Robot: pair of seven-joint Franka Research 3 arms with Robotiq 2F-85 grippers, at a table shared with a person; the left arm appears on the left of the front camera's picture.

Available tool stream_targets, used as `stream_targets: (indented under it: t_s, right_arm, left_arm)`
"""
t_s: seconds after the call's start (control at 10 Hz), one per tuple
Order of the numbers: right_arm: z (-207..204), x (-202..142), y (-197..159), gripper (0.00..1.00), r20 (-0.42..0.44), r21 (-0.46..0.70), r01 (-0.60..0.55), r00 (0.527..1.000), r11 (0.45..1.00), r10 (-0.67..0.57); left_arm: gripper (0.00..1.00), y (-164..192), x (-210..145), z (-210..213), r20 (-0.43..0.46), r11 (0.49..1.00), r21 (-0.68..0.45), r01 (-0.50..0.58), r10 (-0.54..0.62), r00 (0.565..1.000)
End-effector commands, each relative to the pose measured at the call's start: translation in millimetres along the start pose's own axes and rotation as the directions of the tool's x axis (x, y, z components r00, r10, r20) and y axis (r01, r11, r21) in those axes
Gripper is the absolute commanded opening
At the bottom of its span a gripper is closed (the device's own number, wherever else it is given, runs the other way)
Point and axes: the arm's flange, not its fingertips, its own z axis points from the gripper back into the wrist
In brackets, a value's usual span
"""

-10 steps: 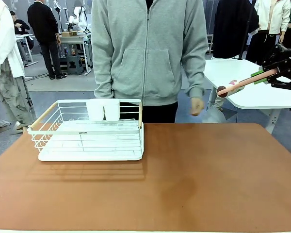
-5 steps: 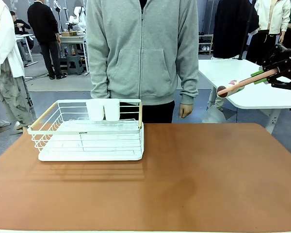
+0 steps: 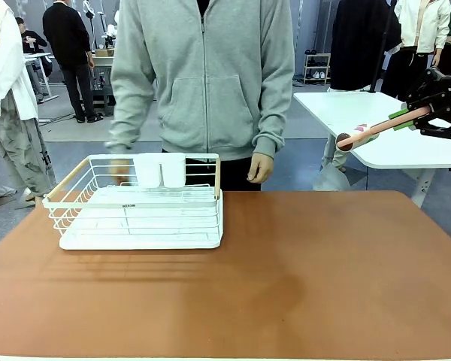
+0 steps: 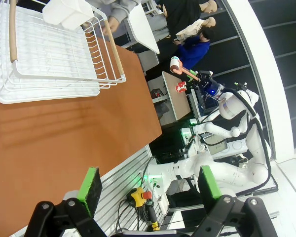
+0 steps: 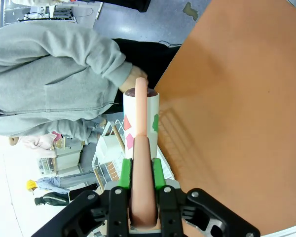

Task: Clean the table.
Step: Clean the table with the Lint Roller when the human lifts the Dish drying rack.

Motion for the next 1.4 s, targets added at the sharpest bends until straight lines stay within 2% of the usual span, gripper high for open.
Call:
stream_targets:
  t_s: [0.0, 1.3]
  right_arm:
    - [0.5, 0.2, 0.8, 0.0, 0.002, 0.003, 0.001, 1.0, 1.0, -0.001]
    - [0.5, 0.2, 0.8, 0.0, 0.002, 0.003, 0.001, 1.0, 1.0, -0.001]
  left_arm:
    - [1.0, -2.6, 0.2, 1.0, 0.013, 1.0, -0.022, 0.02, -0.02, 1.0]
    - [1.0, -2.6, 0.2, 1.0, 0.013, 1.0, -0.022, 0.02, -0.02, 1.0]
